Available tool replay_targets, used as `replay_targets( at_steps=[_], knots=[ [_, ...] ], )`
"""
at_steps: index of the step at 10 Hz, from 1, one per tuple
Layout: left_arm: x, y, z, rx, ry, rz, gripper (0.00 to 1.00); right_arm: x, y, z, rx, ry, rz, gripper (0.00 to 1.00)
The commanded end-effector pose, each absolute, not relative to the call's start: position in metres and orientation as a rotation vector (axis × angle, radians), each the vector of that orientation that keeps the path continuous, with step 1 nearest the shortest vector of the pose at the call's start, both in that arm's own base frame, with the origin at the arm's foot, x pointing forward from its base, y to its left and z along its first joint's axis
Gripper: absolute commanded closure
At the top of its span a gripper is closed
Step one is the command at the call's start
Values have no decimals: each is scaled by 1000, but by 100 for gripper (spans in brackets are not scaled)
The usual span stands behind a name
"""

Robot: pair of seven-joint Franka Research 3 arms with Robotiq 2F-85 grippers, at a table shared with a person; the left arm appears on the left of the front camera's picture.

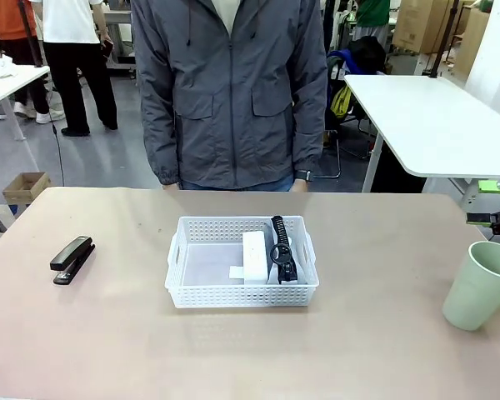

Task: Efficiently arrange items inside the basket to fit them all.
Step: Pick up the Stapler and place it inside the Organizing basket.

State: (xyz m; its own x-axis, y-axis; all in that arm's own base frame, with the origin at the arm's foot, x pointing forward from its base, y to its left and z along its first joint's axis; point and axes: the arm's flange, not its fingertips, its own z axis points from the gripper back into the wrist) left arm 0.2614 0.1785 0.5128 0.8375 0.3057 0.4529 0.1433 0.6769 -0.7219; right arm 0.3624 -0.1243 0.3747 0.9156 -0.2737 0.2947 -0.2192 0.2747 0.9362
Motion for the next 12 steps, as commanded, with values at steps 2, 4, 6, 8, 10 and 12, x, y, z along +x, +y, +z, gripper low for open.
replay_targets(
  at_steps=[2, 4, 6, 8, 10, 12],
  knots=[
    [298, 111, 521, -494, -390, -29, 0, 362, -123, 378, 1297, -443, -56, 0],
    [323, 77, 513, -364, -284, -116, 0, 362, -123, 378, 1297, -443, -56, 0],
    [346, 36, 502, -186, -202, -192, 0, 362, -123, 378, 1297, -443, -56, 0],
    [365, 1, 486, -59, -175, -252, 0, 362, -123, 378, 1297, -443, -56, 0],
    [383, -18, 485, -97, -261, -108, 0, 362, -123, 378, 1297, -443, -56, 0],
    [364, -10, 480, -83, -184, -268, 0, 362, -123, 378, 1297, -443, -56, 0]
  ],
)
